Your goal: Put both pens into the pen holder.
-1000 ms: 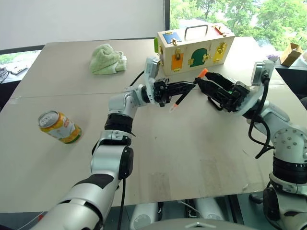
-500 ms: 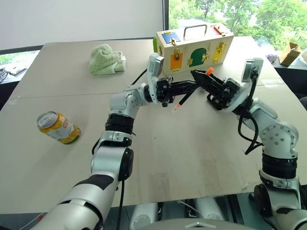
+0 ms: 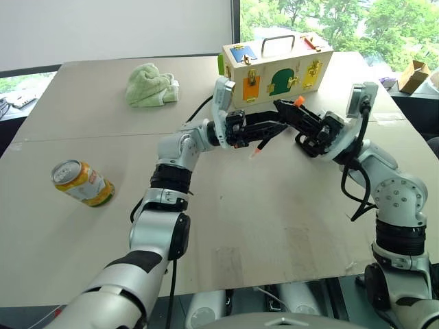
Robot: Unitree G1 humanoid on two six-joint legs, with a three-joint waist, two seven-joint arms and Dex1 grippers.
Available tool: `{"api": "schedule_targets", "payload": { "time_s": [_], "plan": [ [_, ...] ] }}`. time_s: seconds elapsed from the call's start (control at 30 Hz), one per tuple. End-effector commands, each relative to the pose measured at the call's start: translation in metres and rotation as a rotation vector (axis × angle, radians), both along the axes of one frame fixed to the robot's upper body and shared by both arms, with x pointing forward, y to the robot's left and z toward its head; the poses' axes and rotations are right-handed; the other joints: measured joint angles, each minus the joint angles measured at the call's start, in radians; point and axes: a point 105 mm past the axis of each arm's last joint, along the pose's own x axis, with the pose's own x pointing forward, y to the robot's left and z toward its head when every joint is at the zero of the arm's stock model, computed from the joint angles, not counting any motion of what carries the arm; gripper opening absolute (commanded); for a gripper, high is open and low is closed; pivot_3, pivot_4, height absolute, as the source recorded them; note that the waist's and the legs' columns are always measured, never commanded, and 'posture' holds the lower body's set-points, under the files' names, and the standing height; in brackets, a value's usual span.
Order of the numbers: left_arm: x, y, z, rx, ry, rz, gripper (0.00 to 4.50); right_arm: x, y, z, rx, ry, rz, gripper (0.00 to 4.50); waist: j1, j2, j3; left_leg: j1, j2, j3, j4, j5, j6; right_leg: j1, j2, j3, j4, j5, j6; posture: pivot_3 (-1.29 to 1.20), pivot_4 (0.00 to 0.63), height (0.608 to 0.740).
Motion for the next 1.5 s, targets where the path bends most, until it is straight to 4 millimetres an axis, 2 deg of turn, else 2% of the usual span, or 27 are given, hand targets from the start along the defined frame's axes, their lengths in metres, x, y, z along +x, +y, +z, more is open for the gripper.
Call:
{"api": "schedule_targets", "payload": {
  "time_s": [0.03,0.13,0.2,0.3,0.47,0.6,0.77,1.03,1.33,1.5],
  "plan": [
    [-0.010,0.005,0.016,0.002,-0.087,-0.007,3.25,-0.005,-0.002,0.013,-0.019,-0.074,-0.003,0.05,0.000,0.000,0.000,0.000,0.000,0.000,0.000,0.000,0.000,0.000,0.000,0.000,0.000,0.000,0.000,0.00,0.150,0.740],
    [-0.013,0.014,0.009,0.103,-0.168,0.034,3.25,-0.001,-0.009,0.017,-0.093,-0.143,-0.057,0.05,0.000,0.000,0.000,0.000,0.000,0.000,0.000,0.000,0.000,0.000,0.000,0.000,0.000,0.000,0.000,0.00,0.150,0.740],
    [-0.011,0.018,0.002,0.210,-0.280,0.120,3.25,0.001,-0.017,0.022,-0.205,-0.267,-0.126,0.05,0.001,0.001,0.000,0.000,0.000,0.000,-0.001,0.000,0.000,0.000,0.000,0.000,0.000,0.000,0.000,0.00,0.150,0.740],
    [-0.016,0.021,0.001,0.247,-0.341,0.167,3.25,0.006,-0.025,0.023,-0.401,-0.452,-0.238,0.05,0.003,0.001,0.000,0.000,0.000,0.000,-0.001,0.000,0.000,0.000,0.000,0.001,-0.001,0.000,0.000,0.00,0.150,0.740],
    [-0.020,0.014,0.001,0.291,-0.411,0.287,3.25,0.009,-0.032,0.027,-0.711,-0.724,-0.331,0.05,0.005,0.000,0.001,0.000,0.000,0.000,-0.001,0.000,0.000,0.000,0.000,0.001,-0.001,0.000,0.000,0.00,0.150,0.740],
    [-0.018,0.001,-0.005,0.351,-0.467,0.373,3.25,0.014,-0.039,0.029,-0.903,-0.866,-0.377,0.05,0.006,0.000,0.001,0.000,0.000,0.000,-0.001,0.000,0.000,0.000,0.000,0.000,-0.001,0.000,0.000,0.00,0.150,0.740],
    [-0.023,-0.007,-0.002,0.321,-0.449,0.375,3.25,0.019,-0.041,0.031,-0.958,-0.898,-0.377,0.05,0.002,0.000,0.001,0.000,0.000,0.000,-0.001,0.000,0.000,0.000,0.000,0.001,-0.001,0.000,0.000,0.00,0.150,0.740],
    [-0.019,-0.012,0.003,0.301,-0.411,0.403,3.25,0.039,-0.055,0.015,-1.026,-0.843,-0.428,0.05,0.005,0.000,0.001,0.000,0.000,0.000,0.000,0.000,0.000,0.000,-0.001,0.000,-0.001,0.000,0.000,0.00,0.150,0.740],
    [-0.015,-0.011,-0.007,0.373,-0.356,0.432,3.25,0.058,-0.061,0.002,-0.984,-0.768,-0.481,0.05,0.004,0.000,0.001,0.000,0.000,0.000,0.000,0.000,-0.001,0.001,-0.001,0.000,-0.001,0.000,0.000,0.00,0.150,0.740],
    [-0.016,-0.011,-0.008,0.379,-0.359,0.432,3.25,0.066,-0.068,-0.010,-1.016,-0.755,-0.506,0.05,0.004,0.000,0.001,0.000,0.000,0.000,0.000,0.000,-0.001,0.001,-0.001,0.000,-0.001,0.000,0.000,0.00,0.150,0.740]
  ]
}}
